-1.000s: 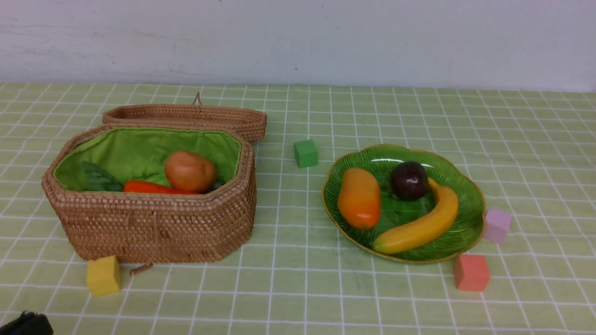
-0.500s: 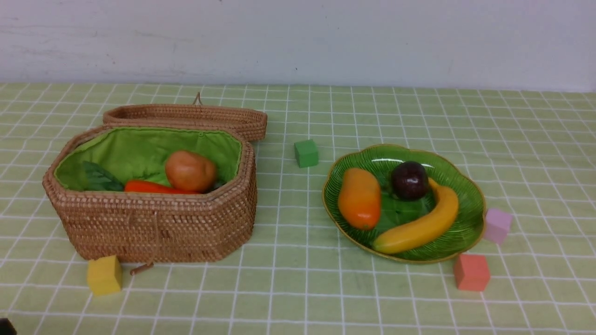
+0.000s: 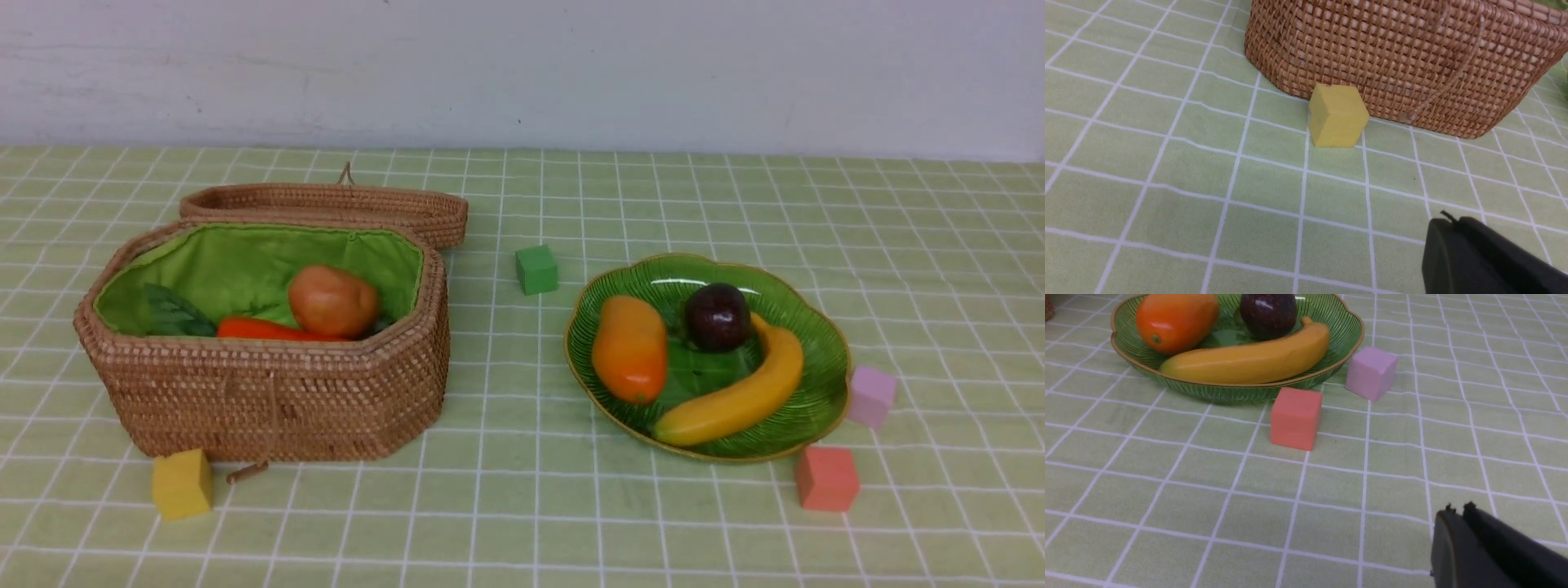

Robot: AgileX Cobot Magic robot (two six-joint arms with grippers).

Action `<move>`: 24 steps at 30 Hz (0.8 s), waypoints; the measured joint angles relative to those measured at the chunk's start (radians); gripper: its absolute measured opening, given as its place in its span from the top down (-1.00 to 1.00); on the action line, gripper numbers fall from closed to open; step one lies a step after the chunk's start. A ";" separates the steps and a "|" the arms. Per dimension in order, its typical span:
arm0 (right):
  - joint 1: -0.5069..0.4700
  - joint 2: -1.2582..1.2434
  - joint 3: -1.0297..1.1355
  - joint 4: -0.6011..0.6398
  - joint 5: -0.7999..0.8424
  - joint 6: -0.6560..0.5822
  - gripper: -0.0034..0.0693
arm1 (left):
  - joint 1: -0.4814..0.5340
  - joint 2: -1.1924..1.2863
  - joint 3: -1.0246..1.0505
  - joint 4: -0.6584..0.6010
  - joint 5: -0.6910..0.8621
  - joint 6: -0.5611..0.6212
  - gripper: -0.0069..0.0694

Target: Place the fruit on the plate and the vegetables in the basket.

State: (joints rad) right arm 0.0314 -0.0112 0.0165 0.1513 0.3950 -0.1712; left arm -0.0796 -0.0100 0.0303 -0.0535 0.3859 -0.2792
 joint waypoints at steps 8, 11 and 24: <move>0.000 0.000 0.000 0.000 0.000 0.000 0.81 | 0.000 0.000 0.000 0.000 0.000 -0.001 0.85; 0.000 0.000 0.000 0.000 0.000 0.000 0.81 | 0.000 0.000 0.000 0.000 0.000 -0.001 0.85; 0.000 0.000 0.000 0.000 0.000 0.000 0.76 | 0.000 0.000 0.000 0.000 0.000 -0.001 0.85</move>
State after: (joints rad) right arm 0.0314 -0.0112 0.0165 0.1513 0.3950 -0.1712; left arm -0.0796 -0.0100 0.0303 -0.0535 0.3859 -0.2800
